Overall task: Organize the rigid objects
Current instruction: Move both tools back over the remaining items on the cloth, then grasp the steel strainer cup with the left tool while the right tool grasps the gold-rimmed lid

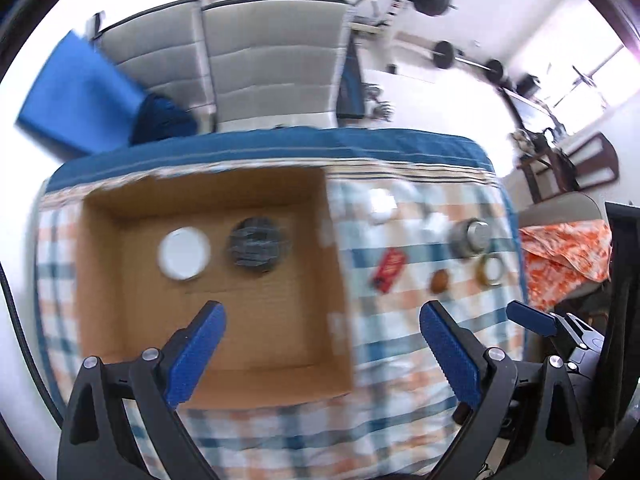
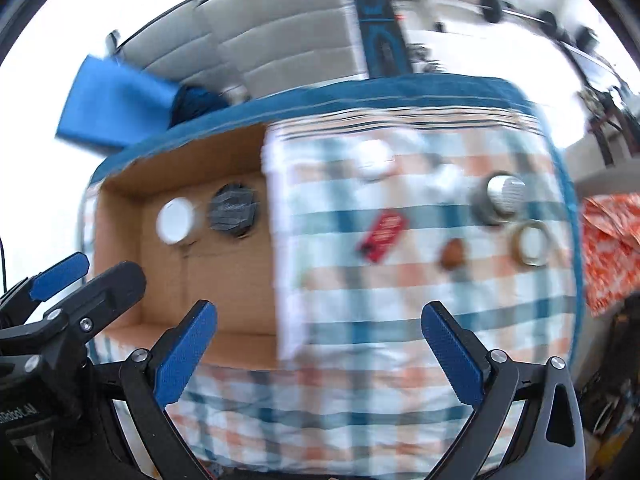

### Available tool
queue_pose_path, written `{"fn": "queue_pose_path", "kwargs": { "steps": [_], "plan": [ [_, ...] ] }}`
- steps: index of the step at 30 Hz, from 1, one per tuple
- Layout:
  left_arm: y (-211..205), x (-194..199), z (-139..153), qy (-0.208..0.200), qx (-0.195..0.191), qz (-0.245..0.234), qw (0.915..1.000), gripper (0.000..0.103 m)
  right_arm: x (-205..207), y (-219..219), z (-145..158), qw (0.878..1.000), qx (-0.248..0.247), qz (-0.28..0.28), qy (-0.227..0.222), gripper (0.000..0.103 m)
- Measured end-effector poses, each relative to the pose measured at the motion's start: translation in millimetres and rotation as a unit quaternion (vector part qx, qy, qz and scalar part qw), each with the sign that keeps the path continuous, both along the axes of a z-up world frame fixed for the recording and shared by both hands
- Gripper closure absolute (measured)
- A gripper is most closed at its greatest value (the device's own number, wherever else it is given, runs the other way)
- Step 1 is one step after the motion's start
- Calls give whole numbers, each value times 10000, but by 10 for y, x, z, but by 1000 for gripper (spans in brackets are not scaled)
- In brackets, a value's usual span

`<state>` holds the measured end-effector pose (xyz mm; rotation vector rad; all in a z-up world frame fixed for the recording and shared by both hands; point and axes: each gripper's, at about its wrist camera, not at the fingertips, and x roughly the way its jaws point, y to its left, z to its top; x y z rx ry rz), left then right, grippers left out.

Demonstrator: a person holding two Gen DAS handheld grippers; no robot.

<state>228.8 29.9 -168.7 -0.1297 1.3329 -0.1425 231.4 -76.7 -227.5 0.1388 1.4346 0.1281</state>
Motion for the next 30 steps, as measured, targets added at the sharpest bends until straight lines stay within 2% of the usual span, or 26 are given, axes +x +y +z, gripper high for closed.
{"fn": "queue_pose_path", "kwargs": {
  "steps": [4,7,9,13,16,21,24,26,27,28,30],
  "plan": [
    [-608,232,-136,68,-63,-317,9995,4,107,-688,-68,9990,-199,-410,21,0],
    [-1061,405,-335,201,-3,-552,9983,4,209,-1223,-289,9961,-381,-774,172,0],
    [-1327,505,-488,232,83,-644,9976,4,294,-1565,-510,9939,-432,-969,297,0],
    [-1801,720,-951,342,521,-741,9953,4,483,-2112,-1084,9893,-442,-1237,639,0],
    [-2059,819,-1275,489,728,-832,9927,4,585,-2314,-1481,9869,-375,-1298,876,0],
    [-2300,906,-1647,848,769,-879,9895,4,712,-2468,-1994,9857,-145,-1291,1076,0],
    [-2377,934,-1744,944,793,-900,9883,4,734,-2509,-2187,9844,-99,-1307,1172,9],
    [-2410,947,-1765,1008,777,-945,9874,4,739,-2510,-2263,9850,-217,-1249,1172,24],
    [-2434,952,-1773,1023,802,-978,9867,4,734,-2537,-2259,9854,-246,-1253,1128,27],
    [-2467,963,-1770,1027,764,-1009,9866,4,733,-2558,-2248,9856,-266,-1235,1121,35],
    [-2516,982,-1747,1046,711,-1057,9863,4,729,-2631,-2218,9862,-222,-1186,1133,35]
  ]
}}
